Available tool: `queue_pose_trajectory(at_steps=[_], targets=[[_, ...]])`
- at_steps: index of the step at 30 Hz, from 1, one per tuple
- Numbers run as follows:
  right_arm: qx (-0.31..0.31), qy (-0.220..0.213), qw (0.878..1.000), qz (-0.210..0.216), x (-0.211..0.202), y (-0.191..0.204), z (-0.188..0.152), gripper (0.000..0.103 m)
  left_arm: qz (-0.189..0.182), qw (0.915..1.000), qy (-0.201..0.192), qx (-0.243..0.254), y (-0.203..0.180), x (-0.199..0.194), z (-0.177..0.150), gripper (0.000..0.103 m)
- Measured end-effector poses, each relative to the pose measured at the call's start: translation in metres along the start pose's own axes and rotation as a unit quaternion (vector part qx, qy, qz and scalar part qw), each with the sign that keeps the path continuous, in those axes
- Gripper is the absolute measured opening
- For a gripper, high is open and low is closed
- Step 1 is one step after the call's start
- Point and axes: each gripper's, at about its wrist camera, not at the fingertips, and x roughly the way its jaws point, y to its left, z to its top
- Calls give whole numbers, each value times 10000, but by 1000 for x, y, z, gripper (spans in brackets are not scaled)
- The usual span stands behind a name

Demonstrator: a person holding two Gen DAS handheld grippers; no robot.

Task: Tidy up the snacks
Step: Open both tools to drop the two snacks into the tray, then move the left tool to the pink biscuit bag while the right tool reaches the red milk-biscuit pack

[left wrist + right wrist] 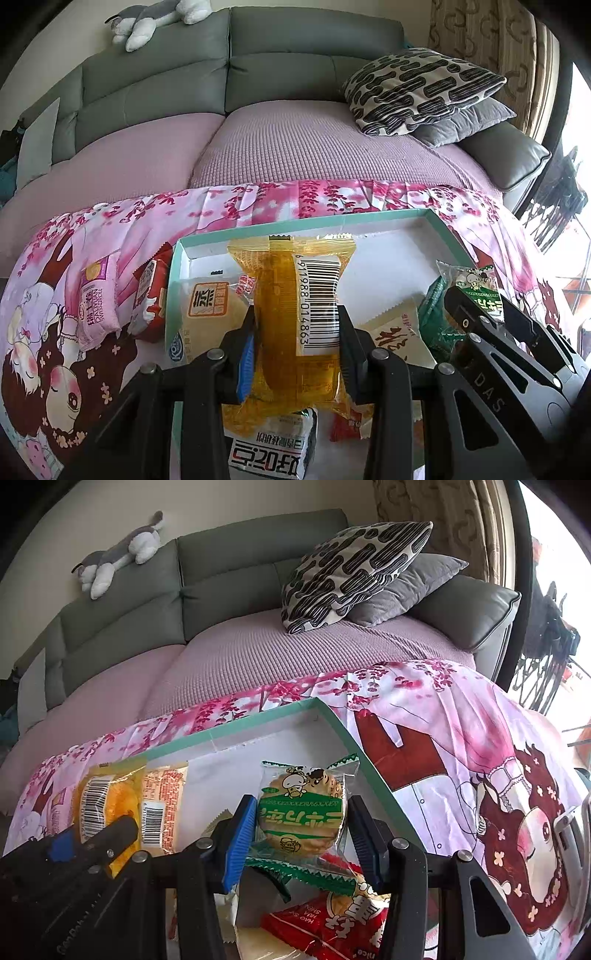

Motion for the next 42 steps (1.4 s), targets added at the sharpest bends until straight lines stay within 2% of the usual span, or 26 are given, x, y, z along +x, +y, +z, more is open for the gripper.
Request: queue_pose_trajectory(at_steps=[8, 9, 12, 16, 21, 24, 25, 27, 28, 30, 31, 33, 36, 42], targets=[[-98, 10, 9999, -53, 4, 4, 0, 54, -9, 10000, 5, -97, 3, -1, 3, 41], [-113, 10, 9999, -73, 4, 4, 1, 54, 3, 10000, 6, -94, 4, -2, 3, 43], [-122, -30, 9999, -90, 0, 5, 1, 54, 62, 9999, -56, -139, 6, -9, 5, 62], [-139, -50, 9998, -96, -5, 5, 4, 55, 89, 9996, -159, -197, 12, -19, 9, 63], [-261, -102, 9996, -89, -9, 11, 6, 70, 279, 9991, -157, -288, 20, -24, 11, 64], [-384, -66, 9992, -110, -8, 17, 6, 73, 404, 9981, -141, -436, 29, -24, 11, 66], [-424, -58, 9990, -124, -8, 19, 5, 74, 495, 9975, -152, -476, 33, -25, 11, 73], [-488, -63, 9987, -166, -8, 22, 5, 84, 767, 9956, -227, -484, 37, -26, 12, 89], [-497, -67, 9986, -177, -8, 22, 5, 88, 945, 9940, -297, -468, 40, -28, 12, 90], [-490, -63, 9987, -152, -8, 23, 5, 100, 1086, 9923, -340, -487, 46, -29, 12, 90], [-496, -59, 9987, -139, -8, 24, 5, 102, 1128, 9916, -354, -525, 48, -29, 12, 92], [-530, -40, 9984, -172, -8, 26, 6, 103, 1226, 9901, -363, -577, 54, -29, 11, 100], [-590, -46, 9980, -229, -8, 28, 5, 103, 1357, 9886, -368, -538, 56, -28, 10, 101], [-520, -58, 9983, -240, -11, 29, 7, 103, 1365, 9876, -469, -621, 63, -30, 10, 101]])
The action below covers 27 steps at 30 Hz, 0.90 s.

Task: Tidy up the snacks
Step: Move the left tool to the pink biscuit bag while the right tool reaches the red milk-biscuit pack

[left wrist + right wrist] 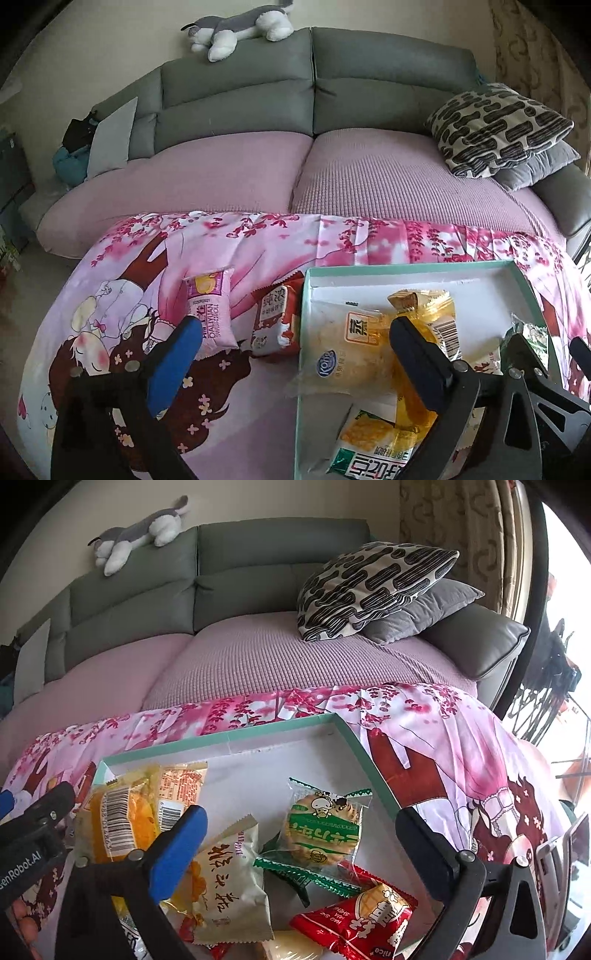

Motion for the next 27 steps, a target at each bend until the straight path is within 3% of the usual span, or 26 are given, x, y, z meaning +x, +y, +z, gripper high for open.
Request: queue_pose_trajectory(at_steps=[9, 20, 27], targets=[[-10, -6, 10000, -43, -9, 11, 4, 103, -10, 10000, -33, -78, 15, 2, 2, 101], [-335, -161, 9992, 156, -27, 43, 9, 103, 440, 9988, 29, -196, 51, 4, 3, 101], [-557, -189, 9975, 384, -32, 75, 7, 103, 602, 9967, 141, -524, 88, 7, -2, 101]])
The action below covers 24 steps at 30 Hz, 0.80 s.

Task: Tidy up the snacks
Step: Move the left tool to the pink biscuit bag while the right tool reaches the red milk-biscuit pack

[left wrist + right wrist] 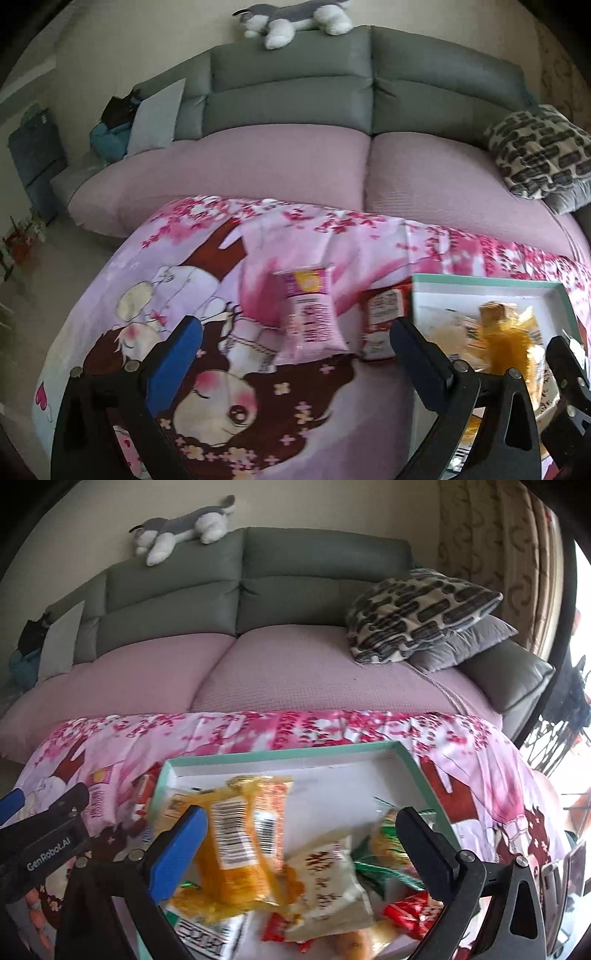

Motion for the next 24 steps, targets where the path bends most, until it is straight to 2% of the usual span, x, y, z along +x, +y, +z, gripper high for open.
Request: queue_pose_trajectory(at_steps=[4, 12, 15, 24], targets=[[23, 1, 9997, 249, 0, 17, 1, 103, 89, 9999, 8, -131, 20, 2, 0, 101], [-144, 132, 9980, 604, 5, 56, -2, 103, 436, 9964, 40, -725, 77, 7, -1, 101], [-309, 144, 9973, 658, 6, 72, -4, 103, 441, 9944, 26, -962, 94, 9, -2, 101], [-787, 243, 9934, 800, 19, 120, -11, 103, 317, 9937, 162, -1063, 111, 29, -6, 101]])
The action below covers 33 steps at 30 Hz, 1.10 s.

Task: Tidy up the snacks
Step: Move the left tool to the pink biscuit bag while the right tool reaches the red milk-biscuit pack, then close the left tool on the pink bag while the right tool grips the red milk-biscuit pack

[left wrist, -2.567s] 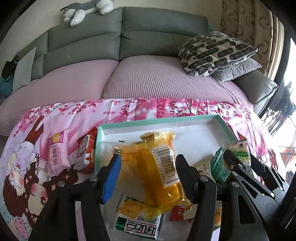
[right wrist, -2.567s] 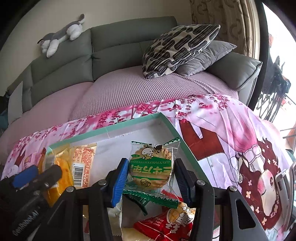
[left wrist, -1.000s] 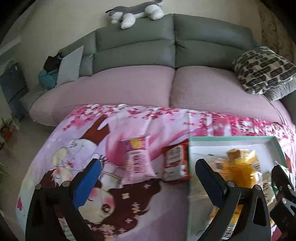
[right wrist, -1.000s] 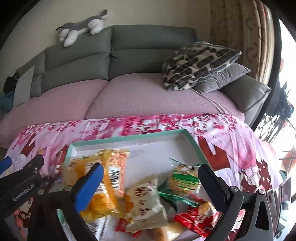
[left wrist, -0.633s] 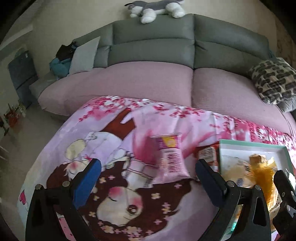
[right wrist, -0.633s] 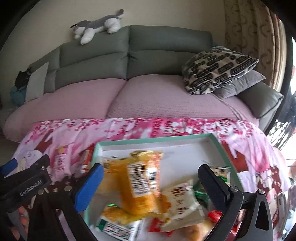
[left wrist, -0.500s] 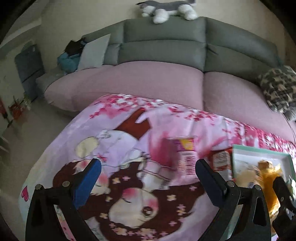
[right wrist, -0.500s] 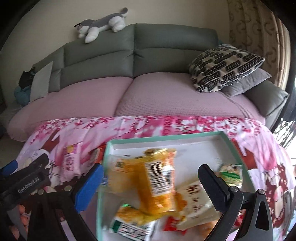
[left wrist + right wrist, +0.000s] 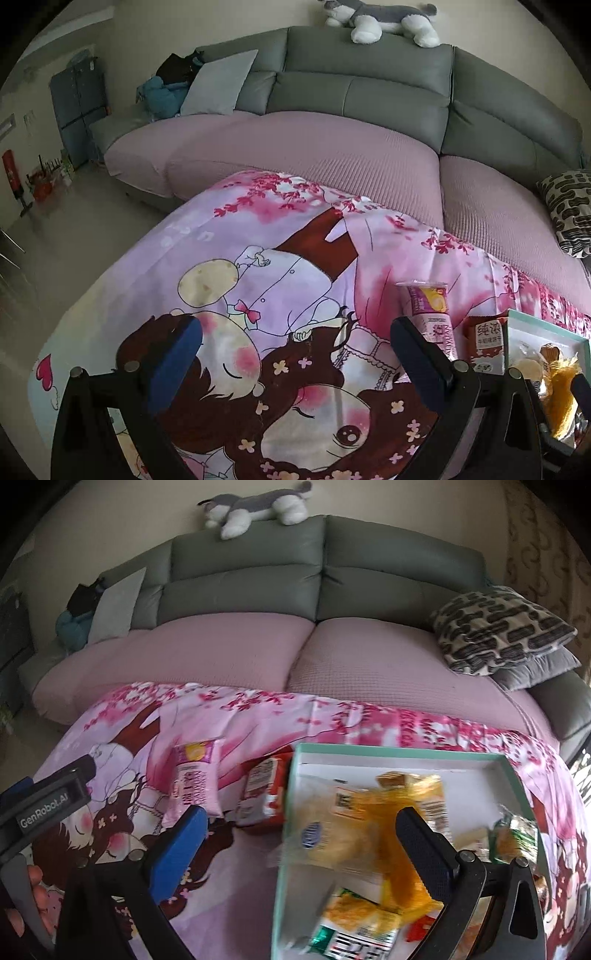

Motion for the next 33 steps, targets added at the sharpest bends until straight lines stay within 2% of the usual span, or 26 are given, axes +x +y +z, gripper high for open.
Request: queue_pose_trajectory(at_steps=[5, 7, 11, 16, 19, 23, 28, 29, 30, 32, 33], targets=[[-261, 93, 9996, -89, 13, 16, -1, 103, -266, 9993, 232, -124, 4, 19, -4, 101], [-305, 126, 9994, -133, 17, 18, -1, 103, -241, 9992, 290, -104, 4, 26, -5, 101], [-350, 231, 9988, -238, 28, 19, -1, 103, -258, 9990, 207, -316, 11, 31, -5, 101], [-353, 325, 9985, -262, 38, 18, -1, 103, -244, 9994, 134, -217, 7, 33, -1, 101], [-378, 340, 9984, -263, 42, 18, 0, 103, -535, 9982, 124, -247, 0, 37, 3, 101], [-410, 347, 9982, -282, 48, 16, 4, 103, -942, 9948, 381, 47, -21, 48, 8, 101], [-358, 393, 9977, -408, 53, 5, 8, 103, -1801, 9785, 999, 90, -52, 70, 13, 101], [-339, 395, 9977, -431, 53, 3, 8, 103, -1820, 9772, 1065, 239, -61, 72, 14, 101], [-321, 410, 9976, -449, 54, 1, 8, 103, -1666, 9775, 1226, 415, -68, 74, 14, 101], [-292, 439, 9975, -473, 55, -3, 8, 103, -1621, 9764, 1297, 587, -80, 76, 13, 96], [-288, 445, 9975, -474, 56, -5, 8, 103, -1582, 9765, 1327, 619, -83, 78, 12, 79]])
